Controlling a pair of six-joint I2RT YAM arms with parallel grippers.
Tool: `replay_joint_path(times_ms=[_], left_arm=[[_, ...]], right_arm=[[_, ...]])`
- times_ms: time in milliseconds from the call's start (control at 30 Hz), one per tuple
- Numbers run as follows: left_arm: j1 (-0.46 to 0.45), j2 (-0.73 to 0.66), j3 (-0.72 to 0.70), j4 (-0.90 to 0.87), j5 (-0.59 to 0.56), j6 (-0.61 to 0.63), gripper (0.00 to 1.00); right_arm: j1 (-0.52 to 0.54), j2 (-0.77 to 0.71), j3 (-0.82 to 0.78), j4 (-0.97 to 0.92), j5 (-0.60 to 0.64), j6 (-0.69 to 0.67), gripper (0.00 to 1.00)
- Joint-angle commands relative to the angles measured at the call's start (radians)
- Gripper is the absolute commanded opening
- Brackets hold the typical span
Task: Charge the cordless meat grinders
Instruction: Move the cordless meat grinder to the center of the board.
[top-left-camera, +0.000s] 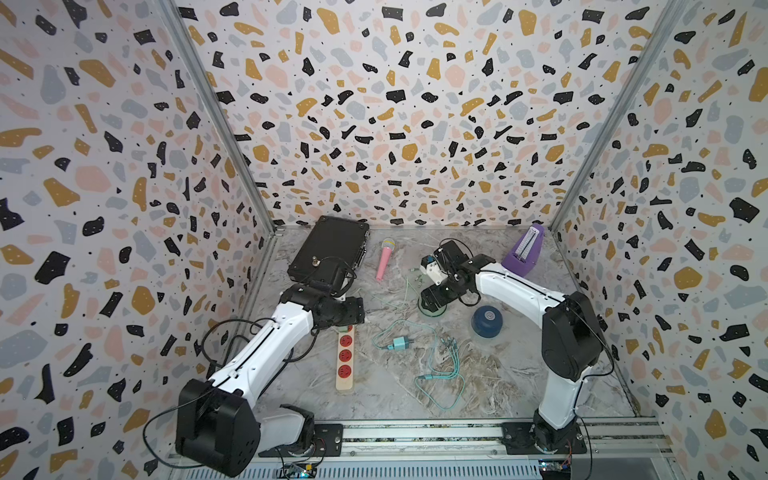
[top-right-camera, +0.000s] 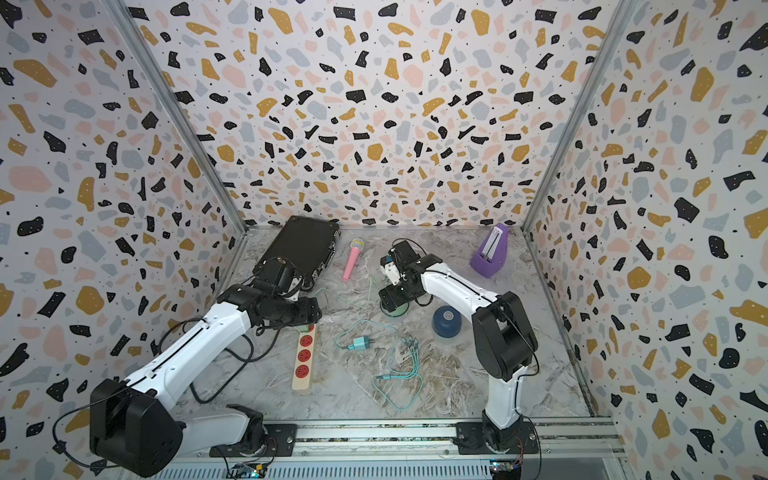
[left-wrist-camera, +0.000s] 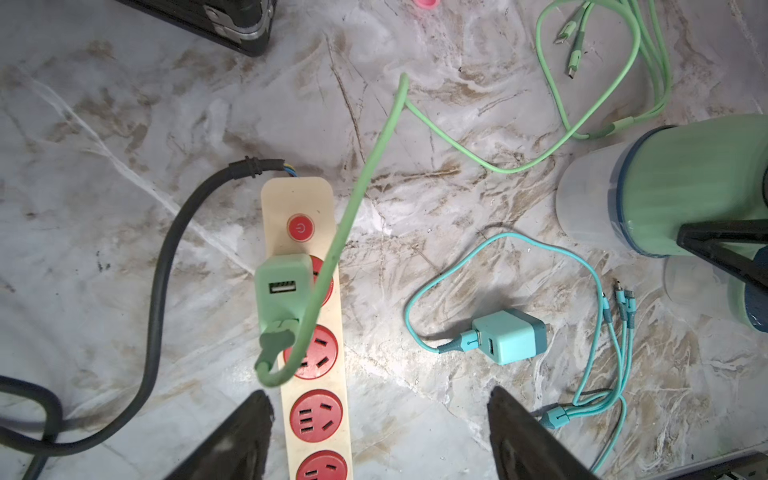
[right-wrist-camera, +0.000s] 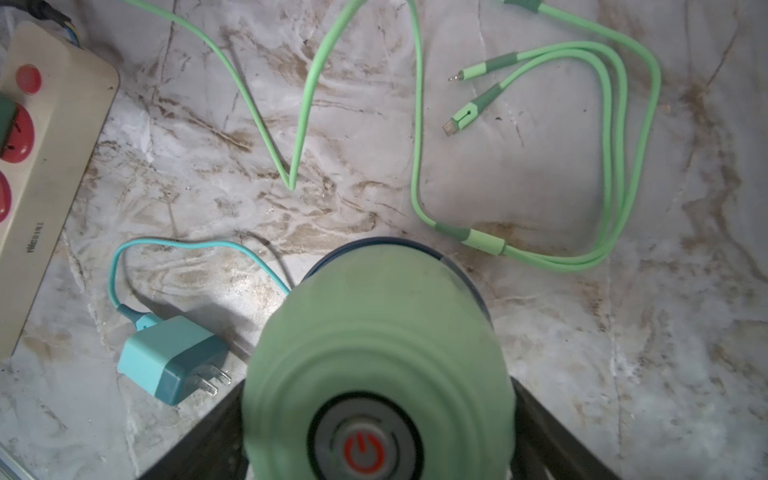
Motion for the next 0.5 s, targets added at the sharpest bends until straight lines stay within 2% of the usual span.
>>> replay_joint_path(times_ms=[0, 267, 467], left_arm=[[0.005, -0.012, -0.001, -0.004, -0.025, 0.021, 0.81], [0.029, -0.028, 0.008, -0.025, -0.026, 0.024, 0.81], [0.06, -0.048, 0.015, -0.05, -0.022, 0.035, 0.81]], right_arm=[[0.022, 0.005, 0.016, -0.056, -0.042, -0.018, 0.69], [0.098, 0.046, 0.05, -0.051, -0.13, -0.036, 0.66], [0.157, 0.093, 0.116, -0.07, -0.115, -0.024, 0.64]])
